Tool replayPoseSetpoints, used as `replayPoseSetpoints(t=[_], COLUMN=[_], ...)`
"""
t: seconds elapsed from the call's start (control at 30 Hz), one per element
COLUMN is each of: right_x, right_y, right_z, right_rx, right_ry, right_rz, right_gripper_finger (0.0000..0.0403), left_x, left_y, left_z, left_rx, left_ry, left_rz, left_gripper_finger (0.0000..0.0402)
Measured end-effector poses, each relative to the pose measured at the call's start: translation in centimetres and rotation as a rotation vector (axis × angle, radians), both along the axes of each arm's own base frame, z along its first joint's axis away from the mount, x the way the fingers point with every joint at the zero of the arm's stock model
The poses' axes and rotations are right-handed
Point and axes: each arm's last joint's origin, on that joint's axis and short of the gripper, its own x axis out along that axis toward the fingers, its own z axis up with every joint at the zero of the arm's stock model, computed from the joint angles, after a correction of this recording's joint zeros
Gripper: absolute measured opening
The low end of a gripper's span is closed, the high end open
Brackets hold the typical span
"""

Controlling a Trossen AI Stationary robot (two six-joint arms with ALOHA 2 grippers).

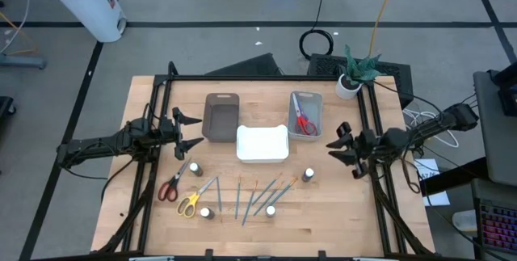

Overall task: Pick & Place Paint Supplies
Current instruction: Put the purple paint bottle into the black bin

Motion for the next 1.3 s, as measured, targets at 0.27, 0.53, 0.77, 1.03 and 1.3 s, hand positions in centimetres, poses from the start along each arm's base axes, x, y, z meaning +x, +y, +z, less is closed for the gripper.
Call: replayPoseSetpoints(t=[0.27,0.53,0.77,1.03,1.3], right_x=[0.3,0.7,0.8,0.4,0.3], right_y=[-0.3,0.0,0.0,0.3,1.1], right_z=[-0.4,-2.0,-3.8,-6.9,-8.4], right_rx=[-0.041,-0.112,-0.144,-0.024,0.019], right_ry=[0.044,0.204,0.379,0.701,0.829], right_rz=[-0.144,-0.150,-0.142,-0.041,-0.045], right_gripper_finger=[0.0102,0.0137,0.0241,0.0294,0.0291], left_x=[0.0,0.0,0.0,0.0,0.0], left_y=[0.0,0.0,0.0,0.0,0.0], left_z=[0.0,0.0,0.0,0.0,0.0], left_rx=[0.000,0.000,0.000,0.000,0.000], left_ry=[0.000,0.001,0.001,0.001,0.000], left_rz=[0.000,0.000,0.000,0.000,0.000], left_gripper_finger=[0.0333,0.0333,0.0333,0.0333,0.0333])
